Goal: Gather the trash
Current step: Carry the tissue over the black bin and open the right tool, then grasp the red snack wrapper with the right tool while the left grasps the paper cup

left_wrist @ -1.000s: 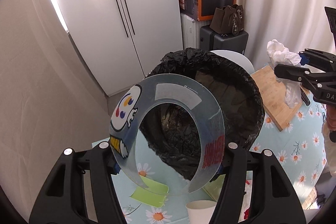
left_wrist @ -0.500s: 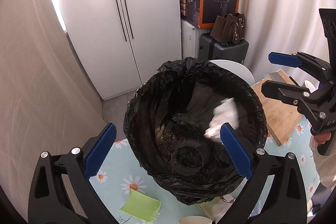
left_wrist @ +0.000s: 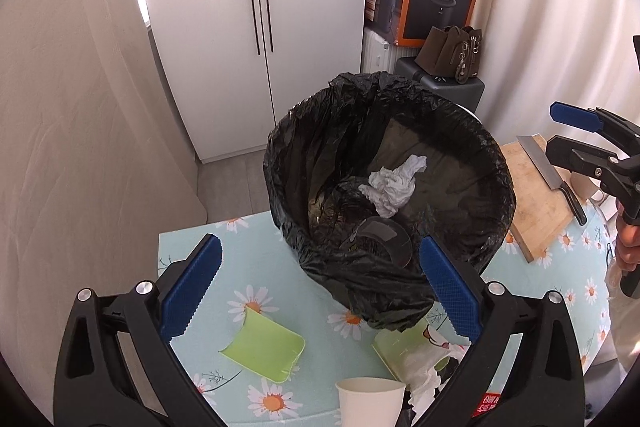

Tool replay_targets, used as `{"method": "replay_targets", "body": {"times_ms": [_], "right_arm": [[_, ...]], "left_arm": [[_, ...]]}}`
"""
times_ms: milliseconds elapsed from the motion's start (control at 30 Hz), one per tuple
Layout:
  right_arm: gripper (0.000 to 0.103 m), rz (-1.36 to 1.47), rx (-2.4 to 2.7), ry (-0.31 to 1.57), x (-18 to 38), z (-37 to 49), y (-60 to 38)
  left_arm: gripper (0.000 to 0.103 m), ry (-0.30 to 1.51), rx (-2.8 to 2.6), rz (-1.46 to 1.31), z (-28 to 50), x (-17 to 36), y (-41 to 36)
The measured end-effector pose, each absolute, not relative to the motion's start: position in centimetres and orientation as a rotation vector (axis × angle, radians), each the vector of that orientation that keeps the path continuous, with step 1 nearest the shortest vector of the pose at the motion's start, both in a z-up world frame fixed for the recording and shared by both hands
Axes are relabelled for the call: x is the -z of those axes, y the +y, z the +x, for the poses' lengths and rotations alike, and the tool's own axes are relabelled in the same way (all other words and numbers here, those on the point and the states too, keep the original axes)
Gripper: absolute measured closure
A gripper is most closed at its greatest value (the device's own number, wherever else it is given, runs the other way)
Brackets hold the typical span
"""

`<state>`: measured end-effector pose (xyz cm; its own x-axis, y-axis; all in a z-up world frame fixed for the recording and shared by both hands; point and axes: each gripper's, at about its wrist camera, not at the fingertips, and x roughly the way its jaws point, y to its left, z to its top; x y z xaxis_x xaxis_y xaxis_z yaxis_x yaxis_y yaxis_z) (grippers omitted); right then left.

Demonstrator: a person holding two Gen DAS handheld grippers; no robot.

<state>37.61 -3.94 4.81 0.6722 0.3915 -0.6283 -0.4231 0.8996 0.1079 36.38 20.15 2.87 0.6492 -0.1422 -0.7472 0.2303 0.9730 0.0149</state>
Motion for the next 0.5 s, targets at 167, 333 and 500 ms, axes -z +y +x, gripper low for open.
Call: {"method": "replay_targets", "body": {"times_ms": [167,333,500], "right_arm": [[0.015,-0.061,-0.448,0.716,-4.6,36.3,-3.6],[0.015,-0.08,-0.437,0.74,-4.1,35.1,-3.1],[0.015,-0.103,-0.427,0.763,-3.5,33.7,-2.7]], "left_arm": [[0.006,0.859,0.206,0.122,35.0,-1.7,21.0],[0.006,0.887,0.215,0.103,33.9,-0.2,21.7],[0.006,0.921,0.228,0.067,32.8,1.4,22.4]]}}
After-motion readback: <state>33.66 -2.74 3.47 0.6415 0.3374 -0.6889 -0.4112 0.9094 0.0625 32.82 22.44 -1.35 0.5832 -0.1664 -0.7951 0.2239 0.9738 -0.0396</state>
